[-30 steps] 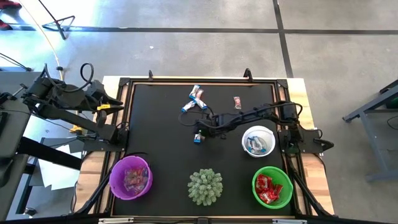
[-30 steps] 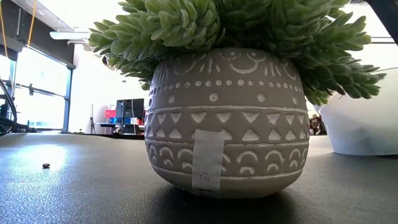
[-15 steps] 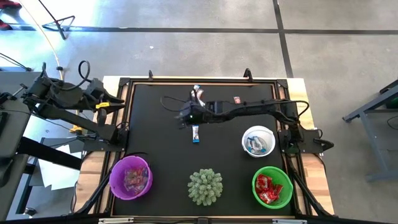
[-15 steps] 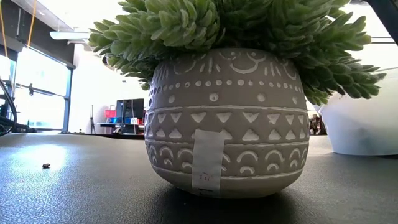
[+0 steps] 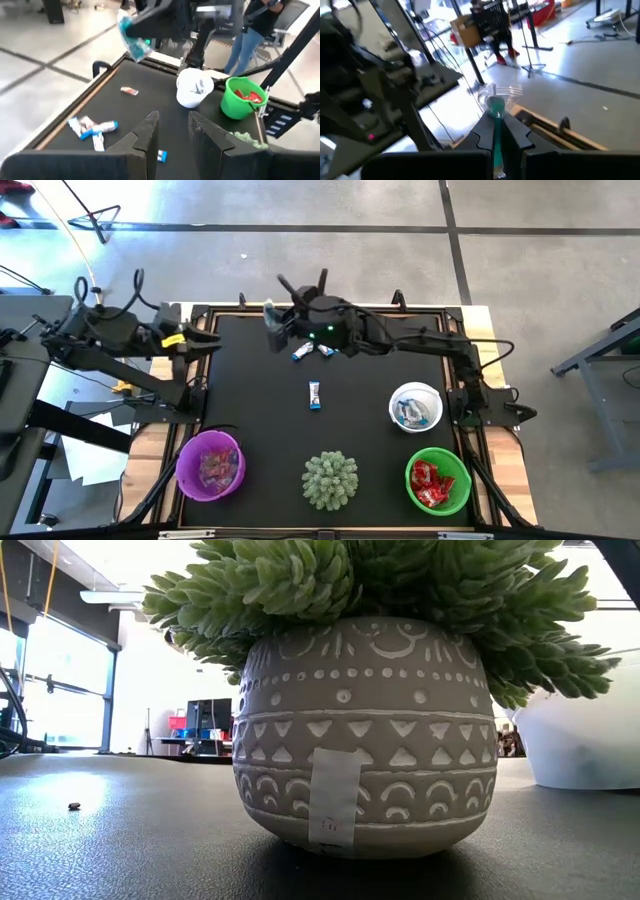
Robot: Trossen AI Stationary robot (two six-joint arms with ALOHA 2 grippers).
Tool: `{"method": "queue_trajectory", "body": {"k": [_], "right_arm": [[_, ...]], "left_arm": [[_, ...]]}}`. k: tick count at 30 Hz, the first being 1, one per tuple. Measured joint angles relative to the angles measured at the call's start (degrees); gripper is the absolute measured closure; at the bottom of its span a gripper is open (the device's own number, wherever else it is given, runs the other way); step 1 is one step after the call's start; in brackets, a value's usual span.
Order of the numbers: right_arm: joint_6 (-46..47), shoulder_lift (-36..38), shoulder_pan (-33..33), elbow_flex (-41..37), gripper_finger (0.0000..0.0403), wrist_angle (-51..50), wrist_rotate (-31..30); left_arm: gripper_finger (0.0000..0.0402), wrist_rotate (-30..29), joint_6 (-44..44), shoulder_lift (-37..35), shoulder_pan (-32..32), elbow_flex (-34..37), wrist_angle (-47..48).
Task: Sort candy
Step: Put the transparent candy wrapper into the purple bucket
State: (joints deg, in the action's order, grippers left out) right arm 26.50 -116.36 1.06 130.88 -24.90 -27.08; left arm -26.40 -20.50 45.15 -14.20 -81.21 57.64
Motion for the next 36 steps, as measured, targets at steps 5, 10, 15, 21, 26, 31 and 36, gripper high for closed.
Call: {"method": "queue_trajectory", "body": {"k": [5,10,15,21,26,31,36], "right_arm": [[-2.65,0.00,-1.73,2.84,0.0398,0.73,-3.39],[-5.85,0.00,-3.57,3.09,0.0398,3.88,-4.36],[-8.16,0.00,-4.94,3.09,0.0398,6.95,-4.28],[-9.02,0.00,-5.36,3.09,0.0398,8.25,-4.25],[-9.02,0.00,-5.41,3.09,0.0398,8.51,-3.00],[-10.75,0.00,-6.16,3.09,0.0398,8.74,-1.85],[-12.04,0.00,-6.84,3.09,0.0398,8.74,-1.87]], "left_arm": [[0.0312,-1.29,7.06,2.55,0.00,0.02,-7.80],[0.0312,-1.41,13.47,4.11,0.00,0.02,-12.69],[0.0311,-1.40,16.26,5.57,0.00,0.02,-16.11],[0.0311,-1.32,18.81,7.11,0.00,0.02,-19.11],[0.0311,-1.22,19.40,8.74,0.00,0.02,-19.18],[0.0311,-1.24,23.12,10.20,0.00,0.02,-20.54],[0.0311,-7.12,24.59,10.96,0.00,0.02,-21.34]]}}
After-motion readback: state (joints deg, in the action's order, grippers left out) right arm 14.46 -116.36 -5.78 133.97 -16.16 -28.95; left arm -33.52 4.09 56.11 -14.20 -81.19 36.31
